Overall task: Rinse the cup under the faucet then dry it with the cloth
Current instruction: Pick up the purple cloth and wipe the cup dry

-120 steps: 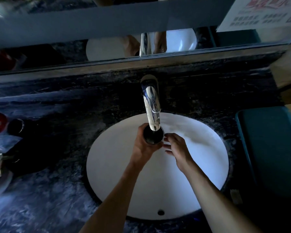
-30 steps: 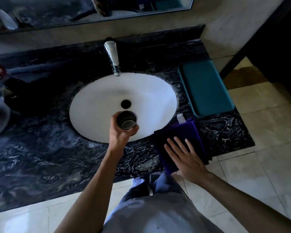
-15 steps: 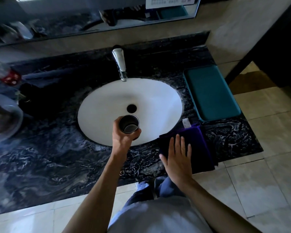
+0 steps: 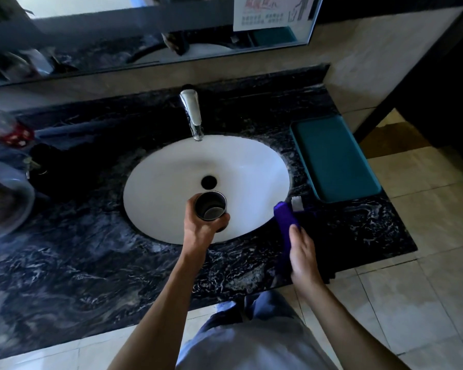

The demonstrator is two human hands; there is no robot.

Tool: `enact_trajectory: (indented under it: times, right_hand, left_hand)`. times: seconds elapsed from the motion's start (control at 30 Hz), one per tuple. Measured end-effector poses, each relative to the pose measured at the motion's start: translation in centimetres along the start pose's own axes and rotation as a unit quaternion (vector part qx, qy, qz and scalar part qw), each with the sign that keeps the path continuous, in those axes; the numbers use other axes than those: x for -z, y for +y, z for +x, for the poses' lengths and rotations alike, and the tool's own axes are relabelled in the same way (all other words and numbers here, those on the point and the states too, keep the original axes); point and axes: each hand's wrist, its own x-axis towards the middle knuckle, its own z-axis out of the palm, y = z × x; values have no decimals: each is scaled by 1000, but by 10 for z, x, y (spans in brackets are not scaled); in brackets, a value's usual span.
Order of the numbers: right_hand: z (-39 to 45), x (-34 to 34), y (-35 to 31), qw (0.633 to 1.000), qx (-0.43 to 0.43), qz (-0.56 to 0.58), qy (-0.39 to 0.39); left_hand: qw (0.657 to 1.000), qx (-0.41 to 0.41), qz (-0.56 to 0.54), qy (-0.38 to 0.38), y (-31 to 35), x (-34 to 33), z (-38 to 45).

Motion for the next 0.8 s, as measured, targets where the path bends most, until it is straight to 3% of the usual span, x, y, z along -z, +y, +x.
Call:
enact_trajectory:
  times: [0.07, 0.17, 0.3, 0.47, 0.57, 0.8]
  right_hand:
    - [4, -2, -17, 981, -102, 163, 30]
    - [2, -8, -36, 936, -195, 292, 5]
    - [-2, -23, -60, 911, -170, 363, -100]
    - [-2, -58, -109, 923, -4, 274, -272]
    - [-2, -75, -129, 938, 101, 145, -297]
    - [16, -104, -161, 926, 209, 32, -312]
  left_hand:
    - [1000, 5, 13, -15, -1, -2, 3]
    - [999, 7, 36, -31, 6, -8, 5]
    - [997, 6, 39, -70, 25, -18, 7]
    - [996, 1, -11, -89, 55, -23, 17]
    - [996, 5, -46, -79, 73, -20, 25]
    - [996, -19, -31, -80, 102, -14, 56]
